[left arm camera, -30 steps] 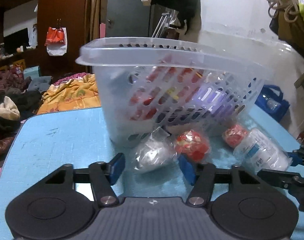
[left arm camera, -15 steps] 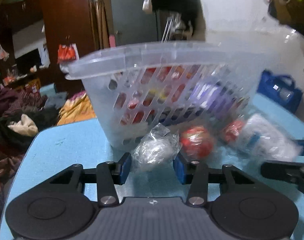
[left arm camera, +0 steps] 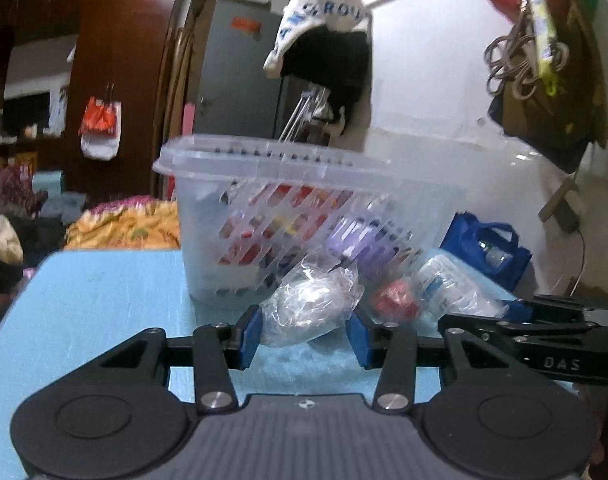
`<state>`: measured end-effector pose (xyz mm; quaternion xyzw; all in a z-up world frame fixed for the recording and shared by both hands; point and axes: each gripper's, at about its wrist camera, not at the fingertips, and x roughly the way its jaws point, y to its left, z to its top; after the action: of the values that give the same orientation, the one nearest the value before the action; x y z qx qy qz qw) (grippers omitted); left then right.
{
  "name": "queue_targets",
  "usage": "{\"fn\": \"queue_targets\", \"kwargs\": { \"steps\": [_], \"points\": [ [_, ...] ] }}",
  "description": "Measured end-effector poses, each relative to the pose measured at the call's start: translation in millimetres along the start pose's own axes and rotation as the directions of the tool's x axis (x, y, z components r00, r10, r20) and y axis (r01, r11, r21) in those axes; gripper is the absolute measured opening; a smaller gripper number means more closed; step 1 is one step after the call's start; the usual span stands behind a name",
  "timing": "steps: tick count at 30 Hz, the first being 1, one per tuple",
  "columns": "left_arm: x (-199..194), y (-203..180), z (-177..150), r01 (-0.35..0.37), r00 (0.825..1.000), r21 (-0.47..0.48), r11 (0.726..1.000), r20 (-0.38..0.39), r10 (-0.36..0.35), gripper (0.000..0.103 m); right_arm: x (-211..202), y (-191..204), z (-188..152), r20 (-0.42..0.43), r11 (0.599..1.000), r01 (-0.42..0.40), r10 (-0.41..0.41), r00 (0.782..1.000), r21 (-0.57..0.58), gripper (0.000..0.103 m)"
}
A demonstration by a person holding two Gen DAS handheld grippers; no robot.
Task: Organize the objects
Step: 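Grasp a clear bag with the left gripper while the right grasps the white wrapped roll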
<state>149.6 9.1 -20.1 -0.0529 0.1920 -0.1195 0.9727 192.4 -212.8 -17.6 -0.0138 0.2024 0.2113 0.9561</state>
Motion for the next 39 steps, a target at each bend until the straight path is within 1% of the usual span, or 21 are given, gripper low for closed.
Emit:
{"fn": "queue_targets", "kwargs": {
  "steps": [3,6,14,20,25,30,31,33,34,36,37,39],
  "points": [
    [-5.4,-3.1,-0.4,-0.002,0.998,0.016,1.0,0.055,0.001,0.05,-3.8,1.8,-1.2,0.025,0.999,0.032,-0.032,0.999,-0.003,0.05],
    [-9.9,-4.8,-1.1,-0.01,0.997,0.031,0.999,0.08,0.008,0.05,-5.9,4.7,-1.3,0.039,0.998,0.06,-0.06,0.997,-0.015,0.05],
    [-11.1,-3.0,-0.3,-0.005,0.996,0.031,1.0,0.085,0.002,0.05,-5.2,6.2,0.2,0.04,0.997,0.073,-0.072,0.997,-0.02,0.05],
    [-14.5,-3.0,-2.5,-0.011,0.994,0.032,0.999,0.108,0.008,0.05,-6.1,7.5,-0.7,0.043,0.996,0.08,-0.078,0.996,-0.026,0.05],
    [-16.6,-1.8,-2.9,-0.013,0.993,0.028,1.0,0.121,0.01,0.05,-9.6,14.7,-2.3,0.069,0.99,0.128,-0.124,0.99,-0.058,0.05],
    [-18.7,-0.3,-2.9,-0.012,0.991,0.025,1.0,0.133,0.009,0.05,-9.3,13.8,-1.7,0.07,0.991,0.125,-0.121,0.99,-0.052,0.05],
    [-19.9,0.3,-2.9,-0.014,0.99,0.023,1.0,0.141,0.011,0.05,-9.9,13.6,-1.6,0.073,0.991,0.123,-0.119,0.99,-0.051,0.05],
    [-25.8,-0.9,-1.2,-0.036,0.983,0.024,0.999,0.18,0.031,0.05,-13.7,13.0,-0.9,0.089,0.993,0.114,-0.109,0.99,-0.044,0.05],
    [-29.6,-2.4,2.6,-0.042,0.979,0.028,0.999,0.198,0.036,0.05,-16.7,11.7,1.6,0.097,0.994,0.107,-0.103,0.99,-0.037,0.05],
    [-37.2,-4.4,19.8,-0.019,0.974,0.028,0.999,0.226,0.012,0.05,-29.6,9.3,15.5,0.121,0.997,0.07,-0.066,0.99,-0.027,0.05],
    [-39.7,-5.8,32.2,-0.008,0.972,0.027,1.0,0.236,0.002,0.05,-35.8,9.0,26.2,0.142,0.998,0.056,-0.052,0.989,-0.027,0.05],
    [-38.3,-11.9,64.7,-0.022,0.969,0.043,0.999,0.247,0.011,0.05,-44.8,8.3,56.1,0.176,0.998,0.05,-0.043,0.983,-0.032,0.05]
  ]
}}
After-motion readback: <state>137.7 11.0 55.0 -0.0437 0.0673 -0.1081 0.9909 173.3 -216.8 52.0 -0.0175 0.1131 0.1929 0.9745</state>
